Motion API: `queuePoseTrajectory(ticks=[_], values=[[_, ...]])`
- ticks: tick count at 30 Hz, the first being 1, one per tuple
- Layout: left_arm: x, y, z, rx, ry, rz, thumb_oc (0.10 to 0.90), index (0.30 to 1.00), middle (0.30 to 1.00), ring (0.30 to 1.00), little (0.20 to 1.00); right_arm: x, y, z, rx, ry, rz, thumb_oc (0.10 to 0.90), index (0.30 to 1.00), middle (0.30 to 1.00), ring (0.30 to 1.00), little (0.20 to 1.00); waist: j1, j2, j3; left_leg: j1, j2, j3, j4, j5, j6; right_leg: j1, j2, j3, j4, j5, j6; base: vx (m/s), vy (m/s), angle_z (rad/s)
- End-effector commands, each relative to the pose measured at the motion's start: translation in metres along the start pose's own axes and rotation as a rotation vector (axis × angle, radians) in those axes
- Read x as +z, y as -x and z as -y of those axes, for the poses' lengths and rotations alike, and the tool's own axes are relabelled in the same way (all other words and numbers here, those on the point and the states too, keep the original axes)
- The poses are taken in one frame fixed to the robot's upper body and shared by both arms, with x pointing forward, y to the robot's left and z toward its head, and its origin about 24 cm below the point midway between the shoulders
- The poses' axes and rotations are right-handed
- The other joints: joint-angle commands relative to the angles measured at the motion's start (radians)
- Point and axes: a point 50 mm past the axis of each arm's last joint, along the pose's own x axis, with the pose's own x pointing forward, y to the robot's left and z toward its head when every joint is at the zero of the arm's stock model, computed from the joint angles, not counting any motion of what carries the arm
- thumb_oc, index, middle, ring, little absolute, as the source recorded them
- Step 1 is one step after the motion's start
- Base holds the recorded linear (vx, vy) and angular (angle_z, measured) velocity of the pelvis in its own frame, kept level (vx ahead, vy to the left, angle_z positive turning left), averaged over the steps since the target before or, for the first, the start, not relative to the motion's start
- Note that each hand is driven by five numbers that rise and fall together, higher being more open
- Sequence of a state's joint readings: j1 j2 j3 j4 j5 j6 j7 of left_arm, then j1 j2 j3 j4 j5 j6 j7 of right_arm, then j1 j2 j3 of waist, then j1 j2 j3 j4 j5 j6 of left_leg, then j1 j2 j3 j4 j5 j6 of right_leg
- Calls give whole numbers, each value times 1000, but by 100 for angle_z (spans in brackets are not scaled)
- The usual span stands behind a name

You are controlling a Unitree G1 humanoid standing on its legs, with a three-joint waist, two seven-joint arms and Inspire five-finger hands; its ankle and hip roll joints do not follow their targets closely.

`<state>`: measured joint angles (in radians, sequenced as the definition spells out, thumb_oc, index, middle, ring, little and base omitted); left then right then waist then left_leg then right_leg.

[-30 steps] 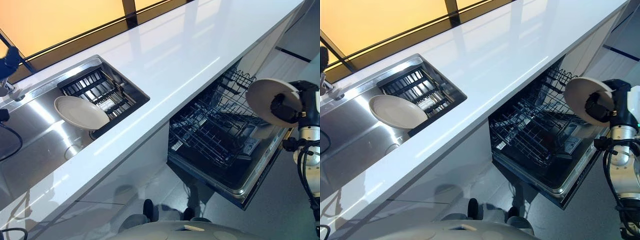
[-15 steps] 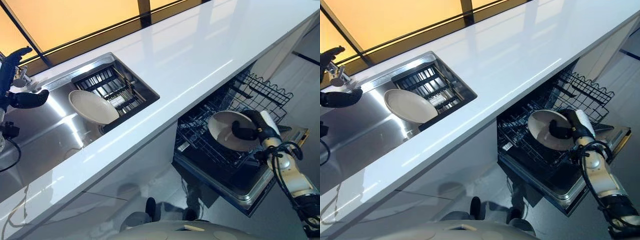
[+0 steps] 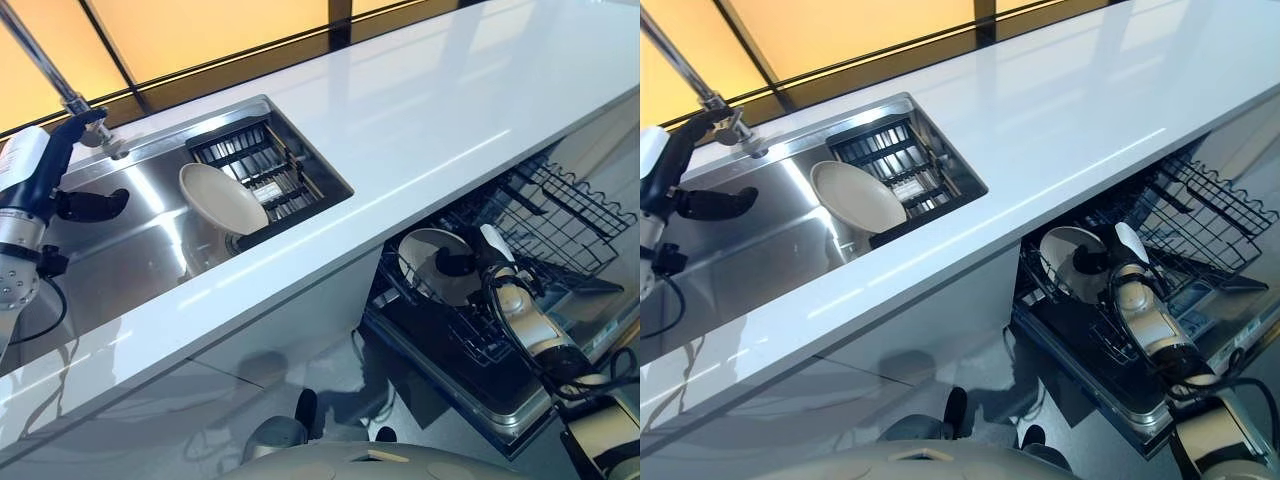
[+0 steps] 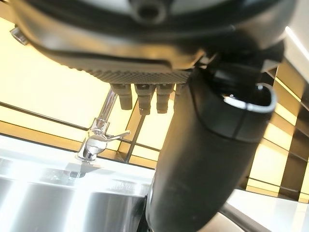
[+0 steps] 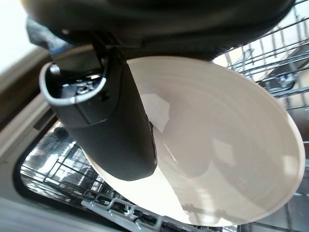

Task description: Pick up plates and place into dishwasher.

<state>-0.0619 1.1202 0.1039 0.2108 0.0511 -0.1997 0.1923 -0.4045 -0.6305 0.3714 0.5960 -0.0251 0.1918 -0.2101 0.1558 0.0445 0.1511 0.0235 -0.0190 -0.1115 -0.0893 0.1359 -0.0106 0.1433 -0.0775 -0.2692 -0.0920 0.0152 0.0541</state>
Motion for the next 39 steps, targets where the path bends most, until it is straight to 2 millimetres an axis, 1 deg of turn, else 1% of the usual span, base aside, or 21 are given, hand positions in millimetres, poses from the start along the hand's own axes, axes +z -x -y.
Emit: queuePoseTrajectory(ticks=[1, 3, 9, 12, 13, 14, 15, 20, 25, 30, 39], values=[[36, -25, -47, 238, -20, 175, 800, 900, 900, 900, 900, 73, -13, 23, -88, 5, 237, 100, 300, 300, 300, 200, 25, -11, -46, 52, -36, 28, 2, -100, -15, -2, -11, -32, 5, 25, 32, -2, 6, 12], [43, -27, -42, 216, -7, 200, 800, 900, 900, 900, 900, 76, -18, 17, -68, 20, 202, 100, 300, 300, 300, 200, 46, -11, -48, 48, -38, 14, 2, -97, -16, 1, -13, -45, 5, 25, 29, 9, 11, 16], [62, -33, -38, 192, 14, 278, 800, 900, 900, 900, 900, 88, -25, 6, -40, 23, 191, 100, 300, 300, 300, 200, 77, -10, -47, 41, -40, -14, 2, -90, -15, 7, -12, -64, 5, 22, 21, 10, 9, 11], [67, -34, -36, 181, 14, 300, 800, 900, 900, 900, 900, 91, -26, 4, -32, 25, 193, 100, 300, 300, 300, 200, 85, -11, -49, 37, -41, -20, 2, -87, -15, 6, -11, -69, 5, 21, 20, 0, 2, 15], [68, -34, -36, 180, 15, 304, 800, 900, 900, 900, 900, 92, -26, 2, -31, 26, 192, 180, 368, 368, 368, 280, 87, -11, -50, 35, -41, -20, 2, -87, -15, 6, -12, -70, 5, 22, 20, -13, 9, 12], [68, -34, -36, 183, 19, 306, 800, 900, 900, 900, 900, 92, -26, 0, -29, 30, 191, 734, 844, 844, 844, 834, 89, -12, -50, 33, -41, -20, 2, -86, -15, 5, -12, -72, 5, 22, 20, -21, 9, 7], [68, -33, -36, 187, 21, 306, 800, 900, 900, 900, 900, 92, -25, -1, -26, 25, 193, 800, 900, 900, 900, 900, 90, -12, -50, 32, -40, -20, 2, -85, -15, 4, -12, -72, 5, 22, 20, -26, 7, 4], [65, -31, -35, 193, 48, 292, 800, 900, 900, 900, 900, 86, -23, -5, -23, -5, 180, 800, 900, 900, 900, 900, 86, -14, -49, 32, -41, -20, 2, -86, -14, 3, -11, -73, 5, 23, 20, 0, 0, 0], [66, -32, -34, 169, 51, 293, 800, 900, 900, 900, 900, 82, -21, -7, -12, -49, 169, 800, 900, 900, 900, 900, 80, -14, -50, 34, -40, -16, 2, -86, -12, 3, -9, -66, 5, 24, 19, 0, 0, 0], [67, -34, -35, 140, 50, 288, 800, 900, 900, 900, 900, 81, -19, -4, -25, -72, 186, 800, 900, 900, 900, 900, 67, -12, -51, 39, -39, -8, 2, -89, -12, 3, -6, -55, 5, 24, 21, 0, 0, 0], [68, -37, -45, 134, 20, 280, 800, 900, 900, 900, 900, 82, -11, 10, -71, -141, 262, 800, 900, 900, 900, 900, 34, -5, -47, 46, -36, 15, 2, -96, -9, -2, -4, -33, 5, 26, 26, 7, -1, -4]])
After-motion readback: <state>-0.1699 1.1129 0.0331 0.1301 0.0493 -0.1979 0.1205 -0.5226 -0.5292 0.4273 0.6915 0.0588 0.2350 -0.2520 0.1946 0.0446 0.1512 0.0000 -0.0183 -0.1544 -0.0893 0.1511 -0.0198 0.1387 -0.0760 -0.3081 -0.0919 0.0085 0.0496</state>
